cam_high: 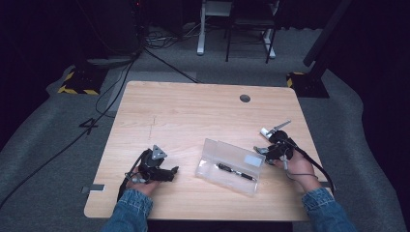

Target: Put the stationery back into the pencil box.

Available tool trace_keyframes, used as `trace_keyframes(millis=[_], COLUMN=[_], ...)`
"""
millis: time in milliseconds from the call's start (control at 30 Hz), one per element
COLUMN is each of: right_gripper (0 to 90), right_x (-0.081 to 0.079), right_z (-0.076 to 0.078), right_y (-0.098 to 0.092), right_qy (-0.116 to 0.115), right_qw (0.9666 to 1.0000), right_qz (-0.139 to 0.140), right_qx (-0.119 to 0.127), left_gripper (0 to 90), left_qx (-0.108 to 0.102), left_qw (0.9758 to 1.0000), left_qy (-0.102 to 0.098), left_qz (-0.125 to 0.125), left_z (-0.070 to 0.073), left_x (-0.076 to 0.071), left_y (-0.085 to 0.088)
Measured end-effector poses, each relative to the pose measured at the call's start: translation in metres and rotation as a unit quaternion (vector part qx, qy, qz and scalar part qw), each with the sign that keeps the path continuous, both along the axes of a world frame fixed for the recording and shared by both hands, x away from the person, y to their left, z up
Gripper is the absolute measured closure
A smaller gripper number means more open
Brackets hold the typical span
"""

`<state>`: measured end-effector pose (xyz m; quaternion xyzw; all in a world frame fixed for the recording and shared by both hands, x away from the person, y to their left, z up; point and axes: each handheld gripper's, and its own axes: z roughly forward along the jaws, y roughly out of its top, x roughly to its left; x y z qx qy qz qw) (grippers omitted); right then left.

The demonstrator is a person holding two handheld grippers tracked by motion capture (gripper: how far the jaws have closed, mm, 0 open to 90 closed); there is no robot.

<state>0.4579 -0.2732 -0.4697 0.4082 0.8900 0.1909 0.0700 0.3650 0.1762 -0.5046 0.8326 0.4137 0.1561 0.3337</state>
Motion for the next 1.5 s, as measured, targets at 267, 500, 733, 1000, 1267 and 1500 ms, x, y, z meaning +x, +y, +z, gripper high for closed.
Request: trace_keyframes(millis=[267, 500, 733, 1000, 1267, 1500], right_gripper=[50.2, 50.8, 51.1, 51.2, 51.3, 51.3], right_x=[-0.003, -0.003, -0.003, -0.007, -0.017, -0.026], right_z=[0.000, 0.000, 0.005, 0.023, 0.046, 0.062], right_y=[0.002, 0.002, -0.002, -0.016, -0.030, -0.033], right_qy=[-0.012, -0.013, -0.024, -0.053, -0.074, -0.093], right_qw=[0.9999, 0.9999, 0.9997, 0.9970, 0.9913, 0.9860], right_qz=[0.002, 0.000, -0.007, -0.027, -0.039, -0.027], right_qx=[-0.011, -0.010, 0.008, 0.049, 0.102, 0.136], left_gripper=[12.3, 12.3, 12.3, 12.3, 12.3, 12.3], left_qx=[0.000, 0.000, 0.000, 0.000, 0.001, -0.004], left_qw=[1.0000, 1.0000, 1.0000, 1.0000, 1.0000, 1.0000], left_qy=[0.000, 0.000, 0.000, 0.000, -0.001, 0.002], left_qz=[0.000, 0.000, 0.000, 0.000, -0.001, 0.002], left_z=[0.000, 0.000, 0.000, 0.000, 0.000, 0.000], left_x=[0.000, 0.000, 0.000, 0.000, 0.001, 0.000], left_y=[0.000, 0.000, 0.000, 0.000, 0.000, -0.001])
